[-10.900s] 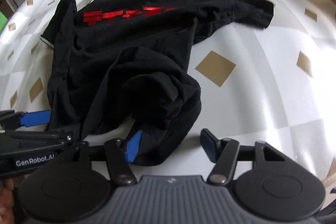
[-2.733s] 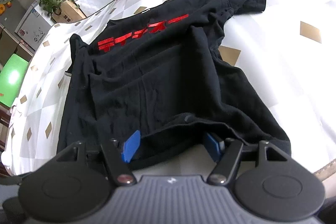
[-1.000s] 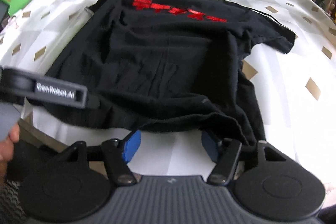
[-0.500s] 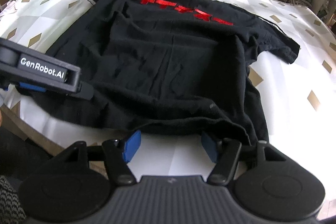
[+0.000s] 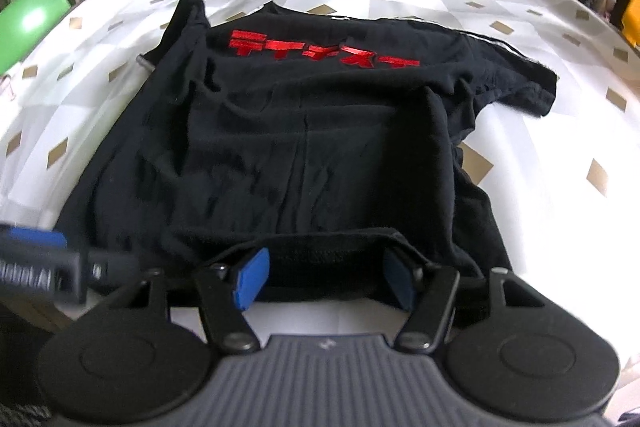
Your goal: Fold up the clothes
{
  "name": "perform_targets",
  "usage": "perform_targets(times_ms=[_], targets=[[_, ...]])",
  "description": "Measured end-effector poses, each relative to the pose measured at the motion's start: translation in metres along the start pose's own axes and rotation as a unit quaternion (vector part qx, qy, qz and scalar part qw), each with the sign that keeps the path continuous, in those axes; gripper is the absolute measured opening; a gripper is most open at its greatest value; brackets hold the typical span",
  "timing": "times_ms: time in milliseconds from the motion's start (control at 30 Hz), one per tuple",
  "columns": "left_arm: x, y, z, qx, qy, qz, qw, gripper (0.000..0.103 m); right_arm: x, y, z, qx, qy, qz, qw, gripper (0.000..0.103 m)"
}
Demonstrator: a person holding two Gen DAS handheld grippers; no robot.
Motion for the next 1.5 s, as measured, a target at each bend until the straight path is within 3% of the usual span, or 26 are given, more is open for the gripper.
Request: perform_targets(times_ms=[200, 333, 667, 1067, 1267, 1500], targets=[[0.002, 0.007, -0.008, 0.036, -0.004, 0.008, 0.9993, 0.091, 0.011, -0.002, -0.010, 0.051, -0.020, 0.003, 0.998, 0.062], [0.012, 0.007, -0.008, 0.044, -0.031, 0.006, 0.9985, 0.091, 0.015, -0.002, -0.014, 0.068, -0.028, 0.004, 0.997, 0.062], [0.024, -0.015, 0.020, -0.059, -0.037, -0.005, 0.9976, 0.091, 0.012, -0.002, -0.015, 0.080, -0.034, 0.011, 0.996, 0.064], [0.029, -0.024, 0.025, -0.091, -0.035, -0.011, 0.9952, 0.092, -0.007, 0.004, 0.023, -0.003, -0.055, 0.015, 0.998, 0.063], [0.030, -0.026, 0.026, -0.096, -0.032, -0.010, 0.9948, 0.092, 0.009, 0.002, 0.026, 0.000, -0.044, 0.017, 0.999, 0.063], [0.033, -0.030, 0.025, -0.096, -0.031, -0.009, 0.9948, 0.095, 0.017, 0.001, 0.039, -0.061, -0.002, 0.013, 0.998, 0.069]])
Point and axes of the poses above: each gripper's, at about its wrist camera, not at the fingertips, and x roughly the way its jaws point, z to its left, y to its underside, the point moved 7 cm from there along x, roughly the way its jaws point, and after that the axes turned 13 degrees about -x, right-handed, at the moved point
